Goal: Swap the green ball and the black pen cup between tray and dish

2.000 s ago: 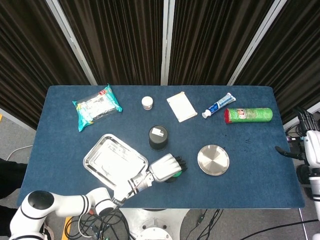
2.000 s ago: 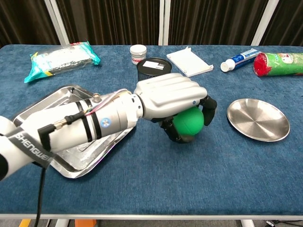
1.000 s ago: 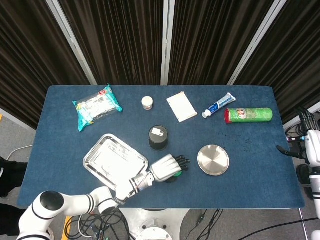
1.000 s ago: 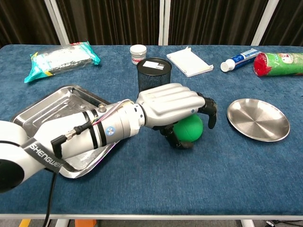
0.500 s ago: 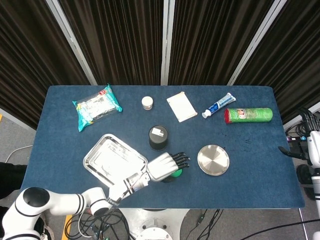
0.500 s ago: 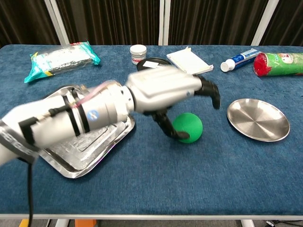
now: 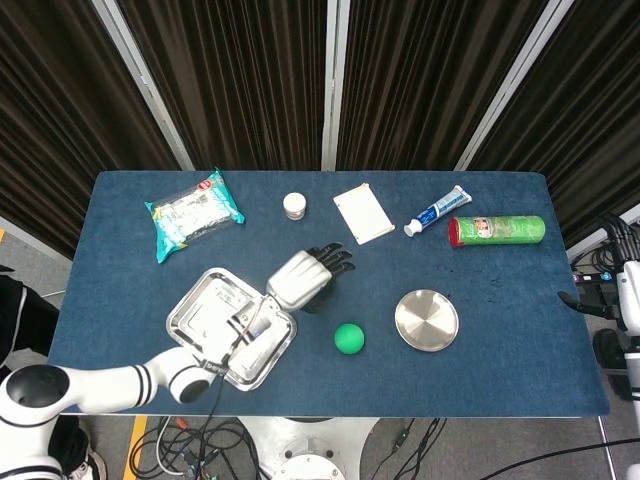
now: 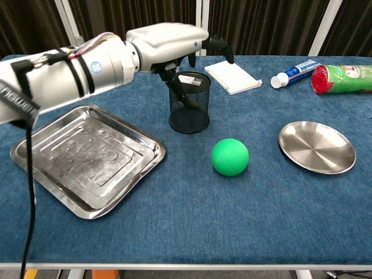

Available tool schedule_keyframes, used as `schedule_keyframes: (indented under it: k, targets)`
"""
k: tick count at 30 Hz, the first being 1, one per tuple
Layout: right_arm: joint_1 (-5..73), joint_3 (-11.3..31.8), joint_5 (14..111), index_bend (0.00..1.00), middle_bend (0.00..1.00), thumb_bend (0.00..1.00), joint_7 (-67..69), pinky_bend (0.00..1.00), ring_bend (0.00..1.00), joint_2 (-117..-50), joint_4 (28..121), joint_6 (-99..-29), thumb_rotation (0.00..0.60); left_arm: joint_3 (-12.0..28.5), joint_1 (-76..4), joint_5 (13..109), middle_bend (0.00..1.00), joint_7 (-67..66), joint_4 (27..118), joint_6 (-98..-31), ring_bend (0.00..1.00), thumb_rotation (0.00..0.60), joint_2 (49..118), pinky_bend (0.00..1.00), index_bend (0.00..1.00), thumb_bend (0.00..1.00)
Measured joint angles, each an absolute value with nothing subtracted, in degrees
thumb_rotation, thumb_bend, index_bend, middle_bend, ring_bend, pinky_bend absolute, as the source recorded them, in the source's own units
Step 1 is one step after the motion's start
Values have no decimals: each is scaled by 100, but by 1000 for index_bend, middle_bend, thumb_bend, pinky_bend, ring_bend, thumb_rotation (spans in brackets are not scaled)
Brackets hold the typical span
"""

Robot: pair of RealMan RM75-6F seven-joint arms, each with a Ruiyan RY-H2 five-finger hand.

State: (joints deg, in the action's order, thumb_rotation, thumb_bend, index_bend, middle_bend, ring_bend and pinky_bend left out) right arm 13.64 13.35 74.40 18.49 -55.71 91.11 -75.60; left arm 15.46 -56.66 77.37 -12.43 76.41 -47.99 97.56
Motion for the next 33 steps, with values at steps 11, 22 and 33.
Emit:
schedule_keyframes:
  k: [11,22,33]
  targets:
    - [1386,1324,7430,0,7,0,1912,258,0,-5603,8979,-7438,600,1685,-6294,7198,69,-868,6442,-3880,17,600,9893,223,154,127]
    - [1413,1318,7451,0,7,0,1928,261,0,-5674,8918,-7392,600,1527,-6545,6943,206,-693,6325,-3292,146,600,9814,419,244,148]
    - [1420,1334,7443,0,7,0,1925,262,0,-5670,8920,-7372,600,1457,-6479,7042,456,-766,6584,-3769,386,600,9716,677,443,259]
